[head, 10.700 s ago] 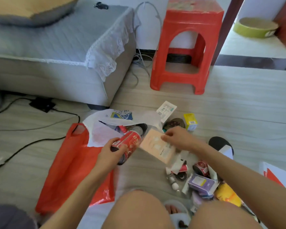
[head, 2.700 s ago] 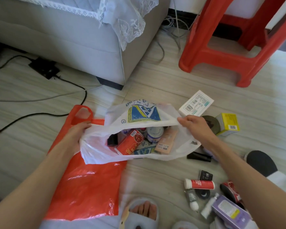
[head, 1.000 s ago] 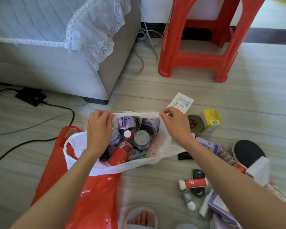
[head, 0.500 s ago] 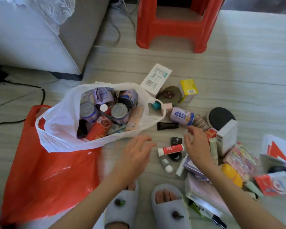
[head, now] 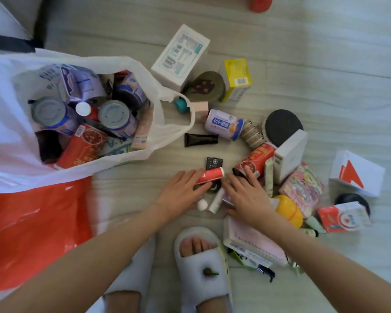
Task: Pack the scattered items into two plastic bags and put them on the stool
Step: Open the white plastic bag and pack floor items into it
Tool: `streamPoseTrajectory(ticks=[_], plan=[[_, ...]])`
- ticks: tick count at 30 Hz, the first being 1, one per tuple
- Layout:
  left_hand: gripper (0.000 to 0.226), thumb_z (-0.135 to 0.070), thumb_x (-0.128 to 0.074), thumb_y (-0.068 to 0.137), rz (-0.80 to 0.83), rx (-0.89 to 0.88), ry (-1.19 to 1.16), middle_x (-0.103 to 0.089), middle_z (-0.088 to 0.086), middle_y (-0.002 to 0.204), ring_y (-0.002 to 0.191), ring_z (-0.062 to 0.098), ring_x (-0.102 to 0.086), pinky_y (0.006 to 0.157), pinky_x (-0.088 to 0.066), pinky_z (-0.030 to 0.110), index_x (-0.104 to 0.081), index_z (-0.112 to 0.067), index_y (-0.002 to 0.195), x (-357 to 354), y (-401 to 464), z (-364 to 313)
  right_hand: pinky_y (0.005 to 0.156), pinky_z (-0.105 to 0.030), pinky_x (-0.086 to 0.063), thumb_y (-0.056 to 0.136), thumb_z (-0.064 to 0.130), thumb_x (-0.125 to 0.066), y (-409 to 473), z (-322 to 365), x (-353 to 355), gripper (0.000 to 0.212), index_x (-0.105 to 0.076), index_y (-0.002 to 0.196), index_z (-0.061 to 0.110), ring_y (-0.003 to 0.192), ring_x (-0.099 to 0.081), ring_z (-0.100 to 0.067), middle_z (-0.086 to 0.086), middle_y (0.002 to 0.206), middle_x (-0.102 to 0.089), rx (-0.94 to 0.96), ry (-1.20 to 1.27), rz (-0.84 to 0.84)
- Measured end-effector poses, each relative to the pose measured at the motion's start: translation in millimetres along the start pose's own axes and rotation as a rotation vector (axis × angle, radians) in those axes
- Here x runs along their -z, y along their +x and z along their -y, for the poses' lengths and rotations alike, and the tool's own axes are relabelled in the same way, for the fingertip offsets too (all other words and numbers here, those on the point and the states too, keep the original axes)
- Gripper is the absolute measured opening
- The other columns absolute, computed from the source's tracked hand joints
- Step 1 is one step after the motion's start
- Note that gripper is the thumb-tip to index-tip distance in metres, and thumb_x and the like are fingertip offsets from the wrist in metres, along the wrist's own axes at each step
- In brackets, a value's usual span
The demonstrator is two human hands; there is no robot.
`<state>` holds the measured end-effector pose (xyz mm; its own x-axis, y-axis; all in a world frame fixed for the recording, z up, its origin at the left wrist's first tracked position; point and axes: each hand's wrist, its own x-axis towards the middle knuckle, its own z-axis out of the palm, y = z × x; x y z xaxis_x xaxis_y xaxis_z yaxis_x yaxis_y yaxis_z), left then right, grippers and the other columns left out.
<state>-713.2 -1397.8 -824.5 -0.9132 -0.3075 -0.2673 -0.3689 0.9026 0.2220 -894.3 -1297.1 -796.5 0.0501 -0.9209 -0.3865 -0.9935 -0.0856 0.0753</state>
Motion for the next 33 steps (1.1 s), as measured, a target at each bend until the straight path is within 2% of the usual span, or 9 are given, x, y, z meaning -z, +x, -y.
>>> streamPoseTrajectory(ticks=[3,5,7,9,13,19,22,26,33], plan=[[0.040,-0.033,-0.078,0.052,-0.023,-0.019,0.028,-0.058,0.020,0.124,0.105,0.033,-0.062,0.087,-0.049,0.042,-0.069,-0.025,0.091,-2.9,-2.2,-5.0,0.111,-0.048,-0.011,0.057,0.039,-0.076,3.0,2.4,-3.1,0.057,-0.067,0.106,0.009,0.102,-0.064,-0.030,-0.013,0.108,-0.067,-0.002,0.005,-0.008],[0.015,-0.031,-0.056,0.067,-0.072,-0.031,0.042,-0.059,0.019,0.123,0.100,0.033,-0.063,0.089,-0.043,0.040,-0.064,-0.023,0.076,-0.9,-0.8,-4.6,0.109,-0.050,-0.017,0.059,0.036,-0.075,5.6,3.7,-4.4,0.048,-0.068,0.099,0.011,0.096,-0.065,-0.031,-0.012,0.101,-0.068,-0.005,-0.001,-0.023],[0.022,-0.029,-0.044,0.069,-0.071,-0.017,0.046,-0.061,0.018,0.120,0.095,0.032,-0.063,0.086,-0.046,0.039,-0.063,-0.019,0.072,-0.2,-2.0,-1.0,0.108,-0.050,-0.020,0.060,0.035,-0.073,6.3,4.3,-5.6,0.041,-0.070,0.094,0.012,0.093,-0.066,-0.033,-0.013,0.096,-0.067,-0.014,-0.010,-0.045],[0.018,-0.029,-0.055,0.067,-0.099,0.010,0.047,-0.061,0.018,0.119,0.094,0.033,-0.063,0.083,-0.049,0.040,-0.063,-0.016,0.076,-2.5,-9.2,4.0,0.107,-0.049,-0.021,0.059,0.036,-0.074,6.6,4.7,-6.6,0.039,-0.070,0.091,0.013,0.092,-0.065,-0.035,-0.014,0.093,-0.066,-0.027,-0.024,-0.055],[0.045,-0.037,-0.081,0.050,-0.070,0.180,-0.067,-0.063,0.016,0.111,0.089,0.034,-0.063,0.079,-0.051,0.042,-0.061,-0.017,0.086,-5.7,-27.1,10.0,0.110,-0.050,-0.016,0.060,0.034,-0.074,9.6,7.7,-10.3,0.032,-0.068,0.085,0.015,0.083,-0.064,-0.032,-0.010,0.086,-0.064,-0.050,-0.083,-0.072],[0.073,-0.031,-0.084,0.044,-0.118,0.282,-0.103,-0.063,0.011,0.095,0.073,0.030,-0.061,0.066,-0.051,0.035,-0.047,-0.019,0.105,-5.0,-27.1,12.7,0.110,-0.050,-0.017,0.062,0.032,-0.076,17.9,12.5,-12.4,0.024,-0.061,0.068,0.014,0.060,-0.061,-0.027,-0.005,0.059,-0.057,-0.080,-0.146,-0.089],[0.089,-0.032,-0.086,0.038,-0.098,0.331,-0.129,-0.064,0.010,0.091,0.071,0.028,-0.062,0.063,-0.053,0.033,-0.047,-0.011,0.115,-4.0,-25.8,11.5,0.113,-0.049,-0.006,0.064,0.028,-0.074,19.0,12.6,-13.0,0.021,-0.059,0.063,0.012,0.058,-0.059,-0.028,-0.006,0.056,-0.055,-0.075,-0.179,-0.092],[0.083,-0.030,-0.086,0.038,-0.062,0.370,-0.147,-0.064,0.012,0.089,0.068,0.029,-0.062,0.057,-0.052,0.035,-0.058,-0.004,0.111,-3.7,-26.5,12.8,0.113,-0.049,-0.003,0.067,0.026,-0.071,18.6,12.2,-13.4,0.022,-0.058,0.060,0.011,0.059,-0.060,-0.029,-0.007,0.054,-0.056,-0.074,-0.174,-0.077],[0.072,-0.024,-0.073,0.069,-0.055,0.433,-0.396,-0.055,0.018,0.117,0.101,0.036,-0.053,0.084,-0.046,0.042,-0.044,-0.002,0.131,-4.2,-37.5,10.4,0.110,-0.050,-0.016,0.073,0.032,-0.065,13.3,10.0,-13.8,0.024,-0.055,0.063,0.012,0.057,-0.061,-0.028,-0.007,0.053,-0.058,-0.042,-0.156,-0.099]])
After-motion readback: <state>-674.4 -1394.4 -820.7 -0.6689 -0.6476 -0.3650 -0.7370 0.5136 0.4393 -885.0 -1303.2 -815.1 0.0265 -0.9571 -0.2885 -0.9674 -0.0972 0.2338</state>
